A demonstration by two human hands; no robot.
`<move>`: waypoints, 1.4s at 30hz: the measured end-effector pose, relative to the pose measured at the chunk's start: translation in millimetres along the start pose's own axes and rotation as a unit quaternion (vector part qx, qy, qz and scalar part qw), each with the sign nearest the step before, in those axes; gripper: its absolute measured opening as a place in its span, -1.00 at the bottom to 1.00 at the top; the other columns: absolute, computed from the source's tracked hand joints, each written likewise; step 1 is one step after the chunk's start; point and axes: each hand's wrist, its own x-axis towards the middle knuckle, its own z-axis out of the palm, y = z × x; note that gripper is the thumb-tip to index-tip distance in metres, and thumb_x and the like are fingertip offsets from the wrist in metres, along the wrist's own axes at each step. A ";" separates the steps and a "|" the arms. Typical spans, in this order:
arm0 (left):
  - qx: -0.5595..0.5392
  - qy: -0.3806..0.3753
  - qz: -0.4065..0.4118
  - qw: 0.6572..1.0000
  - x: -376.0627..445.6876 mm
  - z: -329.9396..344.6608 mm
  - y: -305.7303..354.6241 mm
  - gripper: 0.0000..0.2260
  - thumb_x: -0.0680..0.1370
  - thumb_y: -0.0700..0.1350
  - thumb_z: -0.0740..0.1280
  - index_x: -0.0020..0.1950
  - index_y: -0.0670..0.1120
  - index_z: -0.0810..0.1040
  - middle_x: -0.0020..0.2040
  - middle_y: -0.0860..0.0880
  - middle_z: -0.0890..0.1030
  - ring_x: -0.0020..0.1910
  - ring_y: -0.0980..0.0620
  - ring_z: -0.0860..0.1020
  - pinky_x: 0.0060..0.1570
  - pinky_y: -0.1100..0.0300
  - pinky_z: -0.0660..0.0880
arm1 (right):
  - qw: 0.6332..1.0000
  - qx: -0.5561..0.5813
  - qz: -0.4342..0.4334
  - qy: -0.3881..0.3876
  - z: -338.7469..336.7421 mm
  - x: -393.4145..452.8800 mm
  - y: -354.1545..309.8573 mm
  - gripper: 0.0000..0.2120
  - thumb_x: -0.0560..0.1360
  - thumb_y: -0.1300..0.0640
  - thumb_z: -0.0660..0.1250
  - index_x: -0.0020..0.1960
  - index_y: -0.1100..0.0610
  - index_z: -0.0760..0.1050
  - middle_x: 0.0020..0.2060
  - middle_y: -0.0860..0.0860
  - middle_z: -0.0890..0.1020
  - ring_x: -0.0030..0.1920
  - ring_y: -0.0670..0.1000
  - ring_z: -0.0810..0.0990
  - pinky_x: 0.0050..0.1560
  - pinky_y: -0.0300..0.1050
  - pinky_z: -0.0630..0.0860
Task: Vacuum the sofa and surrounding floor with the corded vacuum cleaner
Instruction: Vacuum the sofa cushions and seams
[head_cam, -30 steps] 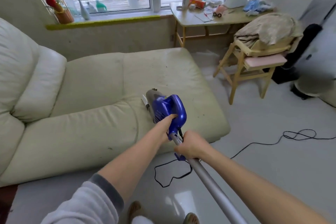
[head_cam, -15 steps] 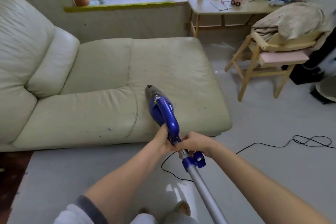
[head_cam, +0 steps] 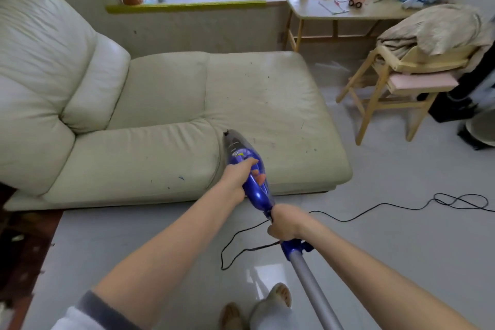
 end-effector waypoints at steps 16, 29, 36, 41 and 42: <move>-0.136 0.027 -0.064 0.988 -22.0 -71.8 -52.9 -0.80 0.49 -0.28 0.25 -0.32 -0.10 0.39 -0.50 0.03 0.34 -0.61 0.12 0.26 -0.62 0.32 0.28 | 0.927 0.360 0.022 -0.098 60.6 0.3 -8.1 -0.79 0.46 0.42 0.30 -0.07 0.23 0.29 -0.34 0.15 0.55 -0.40 0.08 0.57 -0.25 -0.02 0.60; -0.145 0.036 -0.048 0.988 -44.2 8.5 -97.2 -0.78 0.49 -0.31 0.22 -0.35 -0.11 0.36 -0.56 0.03 0.34 -0.66 0.12 0.26 -0.62 0.34 0.29 | 0.910 0.400 0.020 -0.101 57.3 -48.6 75.6 -0.53 0.50 0.42 0.27 0.33 0.20 0.19 -0.34 0.12 0.51 -0.46 0.03 0.54 -0.44 -0.16 0.57; -0.201 -0.002 -0.023 0.979 -57.9 78.9 -118.2 -0.73 0.54 -0.29 0.27 -0.35 -0.13 0.33 -0.59 0.02 0.33 -0.68 0.12 0.27 -0.64 0.37 0.27 | 0.878 0.470 0.017 -0.094 57.3 -80.3 133.1 -0.61 0.50 0.44 0.27 0.17 0.09 0.25 -0.36 0.12 0.49 -0.57 -0.04 0.53 -0.50 -0.20 0.53; -0.248 -0.076 -0.033 0.965 -60.4 120.1 -126.8 -0.69 0.59 -0.23 0.27 -0.35 -0.11 0.33 -0.59 0.04 0.31 -0.68 0.16 0.28 -0.67 0.37 0.26 | 0.850 0.521 0.032 -0.069 63.5 -92.2 167.0 -0.55 0.49 0.43 0.30 0.28 0.14 0.27 -0.34 0.15 0.52 -0.53 0.01 0.56 -0.48 -0.17 0.54; -0.241 -0.087 -0.035 0.966 -60.0 128.5 -128.9 -0.67 0.60 -0.22 0.26 -0.36 -0.11 0.31 -0.61 0.05 0.30 -0.69 0.17 0.26 -0.69 0.37 0.23 | 0.844 0.532 0.038 -0.062 65.9 -93.2 172.6 -0.52 0.49 0.43 0.31 0.32 0.15 0.26 -0.35 0.16 0.52 -0.52 0.03 0.55 -0.47 -0.15 0.55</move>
